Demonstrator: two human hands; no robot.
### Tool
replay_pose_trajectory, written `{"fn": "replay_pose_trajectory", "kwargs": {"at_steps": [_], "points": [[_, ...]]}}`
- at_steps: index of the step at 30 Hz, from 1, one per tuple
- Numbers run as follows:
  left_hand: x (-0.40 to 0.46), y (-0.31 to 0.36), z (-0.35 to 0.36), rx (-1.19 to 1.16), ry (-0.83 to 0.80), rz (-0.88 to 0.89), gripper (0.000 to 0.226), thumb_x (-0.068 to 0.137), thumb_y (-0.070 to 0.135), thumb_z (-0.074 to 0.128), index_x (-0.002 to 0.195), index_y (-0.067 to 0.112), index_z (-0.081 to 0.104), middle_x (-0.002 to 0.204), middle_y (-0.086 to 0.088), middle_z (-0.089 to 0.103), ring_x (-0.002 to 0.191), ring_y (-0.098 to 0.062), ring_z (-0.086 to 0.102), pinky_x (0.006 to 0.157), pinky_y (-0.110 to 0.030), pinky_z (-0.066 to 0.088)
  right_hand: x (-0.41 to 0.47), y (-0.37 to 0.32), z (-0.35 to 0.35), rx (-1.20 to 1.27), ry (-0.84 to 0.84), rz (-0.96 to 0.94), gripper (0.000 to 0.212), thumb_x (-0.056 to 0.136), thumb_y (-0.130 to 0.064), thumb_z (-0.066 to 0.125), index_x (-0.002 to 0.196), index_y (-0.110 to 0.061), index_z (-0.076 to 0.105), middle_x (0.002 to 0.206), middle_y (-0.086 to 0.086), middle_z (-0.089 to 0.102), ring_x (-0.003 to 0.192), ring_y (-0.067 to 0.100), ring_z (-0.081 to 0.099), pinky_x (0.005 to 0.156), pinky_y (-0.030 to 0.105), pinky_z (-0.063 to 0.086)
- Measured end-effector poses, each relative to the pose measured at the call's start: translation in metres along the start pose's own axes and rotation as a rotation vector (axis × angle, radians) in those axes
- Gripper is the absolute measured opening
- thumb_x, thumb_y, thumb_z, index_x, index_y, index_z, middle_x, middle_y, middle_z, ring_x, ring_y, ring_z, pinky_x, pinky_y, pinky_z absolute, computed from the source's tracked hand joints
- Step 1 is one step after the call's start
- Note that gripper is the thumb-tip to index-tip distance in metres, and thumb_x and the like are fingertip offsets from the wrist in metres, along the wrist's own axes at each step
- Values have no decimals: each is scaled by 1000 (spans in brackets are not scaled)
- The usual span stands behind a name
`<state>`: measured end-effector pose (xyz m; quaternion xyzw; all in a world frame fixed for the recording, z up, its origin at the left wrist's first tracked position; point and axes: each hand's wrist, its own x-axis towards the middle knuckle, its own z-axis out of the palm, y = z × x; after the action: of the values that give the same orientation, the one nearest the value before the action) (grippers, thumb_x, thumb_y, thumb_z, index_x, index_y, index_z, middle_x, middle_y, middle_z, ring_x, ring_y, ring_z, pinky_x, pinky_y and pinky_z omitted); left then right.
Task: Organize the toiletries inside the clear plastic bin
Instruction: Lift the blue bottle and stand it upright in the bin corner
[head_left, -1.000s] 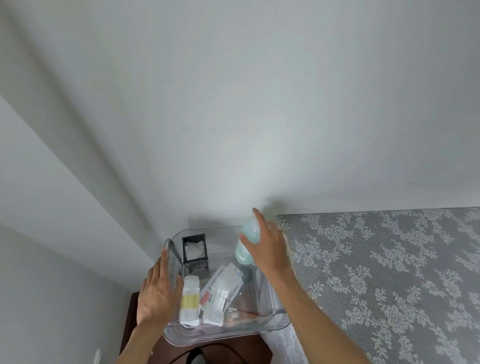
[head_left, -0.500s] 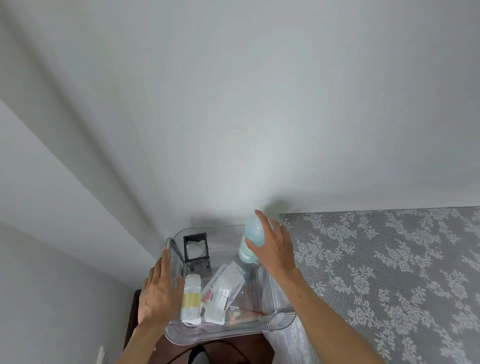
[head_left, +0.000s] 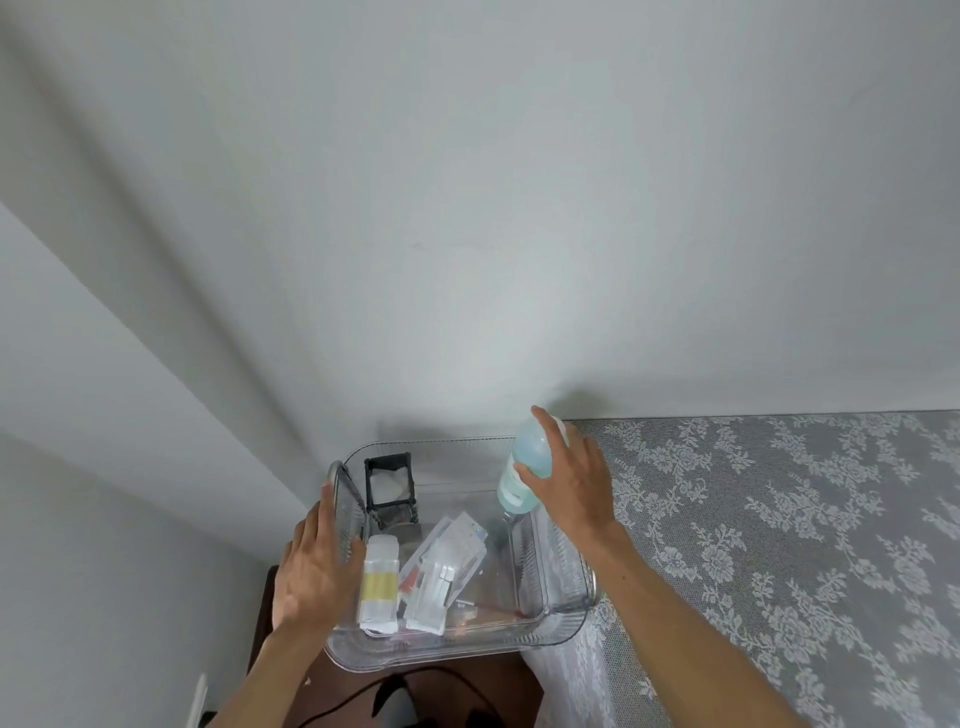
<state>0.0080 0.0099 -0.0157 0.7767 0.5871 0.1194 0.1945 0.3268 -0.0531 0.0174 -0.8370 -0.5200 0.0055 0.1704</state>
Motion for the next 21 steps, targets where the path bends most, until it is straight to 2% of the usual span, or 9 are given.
{"fn": "replay_pose_trajectory", "kwargs": {"at_steps": [9,13,18,21], "points": [[-1,-4,3,33,-15,-1,85,92,36,55,155,24,1,145,-9,47,125,-28,49,97,-47,49,-6,6,0,23,-2,-40,85,77,-60,69,148,-41,26,126,7,59,105,29,57,84,42,54],[-4,-7,2,61,-13,-1,85,91,40,56,155,24,2,148,-8,45,129,-26,46,99,-47,48,-13,5,-5,36,13,-25,83,80,-65,62,150,-42,22,135,9,54,114,30,53,89,44,51],[-5,-9,3,93,-36,-3,82,92,46,50,155,20,5,155,-6,36,137,-25,37,108,-46,40,-48,-1,-2,150,157,80,72,85,-55,64,147,-35,35,147,10,41,128,32,43,97,49,44],[-12,-6,4,127,20,36,73,94,50,39,154,14,17,156,-8,33,141,-25,33,113,-44,34,-74,-6,8,252,245,62,60,87,-44,67,141,-30,45,139,5,47,125,26,46,99,46,44]]}}
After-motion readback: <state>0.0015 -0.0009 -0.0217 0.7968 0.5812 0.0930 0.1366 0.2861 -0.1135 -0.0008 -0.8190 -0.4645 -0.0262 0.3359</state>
